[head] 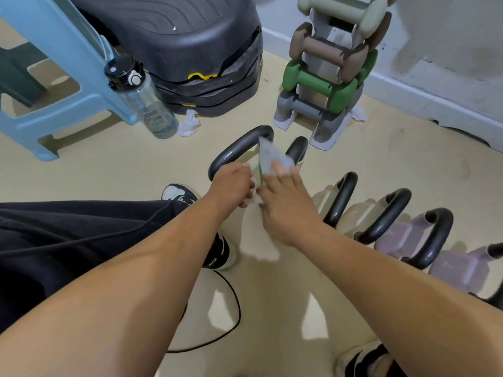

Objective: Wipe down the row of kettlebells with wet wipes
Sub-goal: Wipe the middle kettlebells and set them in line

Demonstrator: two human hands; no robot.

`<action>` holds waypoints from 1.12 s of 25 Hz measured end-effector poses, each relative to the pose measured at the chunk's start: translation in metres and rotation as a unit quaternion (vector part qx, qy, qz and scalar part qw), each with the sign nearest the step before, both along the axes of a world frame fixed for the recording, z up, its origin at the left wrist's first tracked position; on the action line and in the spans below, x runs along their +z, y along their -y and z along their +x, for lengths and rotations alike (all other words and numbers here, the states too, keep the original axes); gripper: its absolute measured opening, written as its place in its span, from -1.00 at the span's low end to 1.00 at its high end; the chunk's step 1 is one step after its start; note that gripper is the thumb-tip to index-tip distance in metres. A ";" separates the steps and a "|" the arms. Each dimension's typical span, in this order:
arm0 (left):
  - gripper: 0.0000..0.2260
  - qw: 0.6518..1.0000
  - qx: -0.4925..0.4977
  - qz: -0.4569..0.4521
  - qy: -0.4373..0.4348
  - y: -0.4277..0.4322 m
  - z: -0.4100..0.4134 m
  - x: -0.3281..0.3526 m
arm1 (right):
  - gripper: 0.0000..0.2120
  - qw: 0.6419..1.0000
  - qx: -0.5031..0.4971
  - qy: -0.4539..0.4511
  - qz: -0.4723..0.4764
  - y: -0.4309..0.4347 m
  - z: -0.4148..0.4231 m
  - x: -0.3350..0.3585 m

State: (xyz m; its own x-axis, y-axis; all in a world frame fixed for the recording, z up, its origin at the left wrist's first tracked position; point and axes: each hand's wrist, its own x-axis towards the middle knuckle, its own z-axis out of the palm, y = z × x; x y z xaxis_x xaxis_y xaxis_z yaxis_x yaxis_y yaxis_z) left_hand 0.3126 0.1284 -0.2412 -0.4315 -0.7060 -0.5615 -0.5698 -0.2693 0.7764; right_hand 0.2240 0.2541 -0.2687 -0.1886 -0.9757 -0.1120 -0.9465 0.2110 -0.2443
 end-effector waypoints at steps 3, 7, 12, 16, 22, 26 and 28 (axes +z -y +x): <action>-0.75 1.000 -0.004 -0.024 0.002 -0.004 -0.003 0.002 | -0.44 0.996 0.074 0.011 -0.038 -0.030 0.005 -0.005; -0.77 0.995 -0.024 -0.082 0.047 -0.014 -0.014 0.010 | -0.50 0.979 -0.086 0.183 -0.015 -0.044 -0.003 0.015; -0.75 0.984 -0.141 -0.092 -0.064 -0.051 -0.032 0.049 | -0.65 0.657 -0.467 0.591 -0.041 -0.038 -0.041 0.082; -0.55 0.976 -0.165 -0.052 -0.129 -0.073 -0.055 0.067 | -0.61 0.613 -0.447 0.644 -0.100 -0.077 -0.071 0.116; -0.45 0.934 -0.192 0.268 -0.139 -0.106 -0.077 0.056 | -0.73 0.615 -0.493 0.603 -0.125 -0.105 -0.103 0.111; -0.68 0.935 -0.082 0.303 -0.163 -0.094 -0.084 0.053 | -0.80 0.634 -0.516 0.558 -0.143 -0.107 -0.121 0.094; -0.77 0.946 -0.008 0.286 -0.152 -0.084 -0.090 0.053 | -0.91 0.603 -0.552 0.552 -0.166 -0.104 -0.129 0.083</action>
